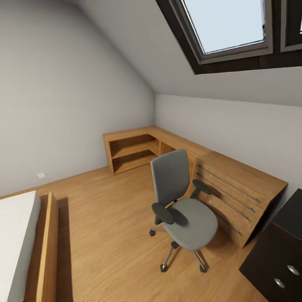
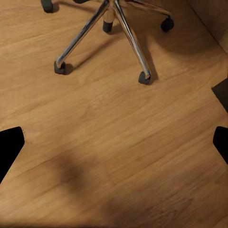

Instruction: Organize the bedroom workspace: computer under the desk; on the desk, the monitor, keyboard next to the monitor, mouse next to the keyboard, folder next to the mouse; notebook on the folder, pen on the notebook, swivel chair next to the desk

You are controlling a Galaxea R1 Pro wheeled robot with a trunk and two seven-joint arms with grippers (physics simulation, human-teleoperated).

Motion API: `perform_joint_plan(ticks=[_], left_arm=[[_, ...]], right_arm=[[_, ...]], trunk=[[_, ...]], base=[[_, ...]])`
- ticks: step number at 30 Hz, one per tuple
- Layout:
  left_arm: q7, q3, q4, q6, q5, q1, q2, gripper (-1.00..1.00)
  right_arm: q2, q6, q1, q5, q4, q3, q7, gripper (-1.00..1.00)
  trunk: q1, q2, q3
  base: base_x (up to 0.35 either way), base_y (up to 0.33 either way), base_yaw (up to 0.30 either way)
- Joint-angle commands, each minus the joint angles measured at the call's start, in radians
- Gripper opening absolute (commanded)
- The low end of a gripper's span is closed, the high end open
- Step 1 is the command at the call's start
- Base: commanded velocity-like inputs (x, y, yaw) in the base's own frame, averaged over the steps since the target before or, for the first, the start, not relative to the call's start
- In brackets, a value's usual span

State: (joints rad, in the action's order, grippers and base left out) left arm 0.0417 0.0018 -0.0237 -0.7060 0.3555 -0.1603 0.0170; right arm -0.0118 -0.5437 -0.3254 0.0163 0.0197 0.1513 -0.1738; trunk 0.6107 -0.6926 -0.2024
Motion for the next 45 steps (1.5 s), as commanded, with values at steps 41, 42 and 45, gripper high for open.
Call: perform_joint_plan(ticks=[41, 42, 45], left_arm=[[0.004, 0.000, 0.001, -0.003, -0.003, -0.001, 0.000, 1.00], [0.004, 0.000, 0.001, -0.003, -0.003, -0.001, 0.000, 1.00], [0.004, 0.000, 0.001, -0.003, -0.003, -0.001, 0.000, 1.00]], right_arm=[[0.006, -0.002, -0.001, 0.005, 0.002, 0.008, -0.005, 1.00], [0.006, -0.002, -0.001, 0.005, 0.002, 0.008, -0.004, 1.00], [0.006, -0.003, -0.001, 0.005, 0.002, 0.008, -0.004, 1.00]], trunk=[[0.000, -0.001, -0.004], [0.000, -0.001, -0.004], [0.000, -0.001, -0.004]], base=[[0.000, 0.000, 0.228], [0.000, 0.000, 0.010], [0.000, 0.000, 0.005]])
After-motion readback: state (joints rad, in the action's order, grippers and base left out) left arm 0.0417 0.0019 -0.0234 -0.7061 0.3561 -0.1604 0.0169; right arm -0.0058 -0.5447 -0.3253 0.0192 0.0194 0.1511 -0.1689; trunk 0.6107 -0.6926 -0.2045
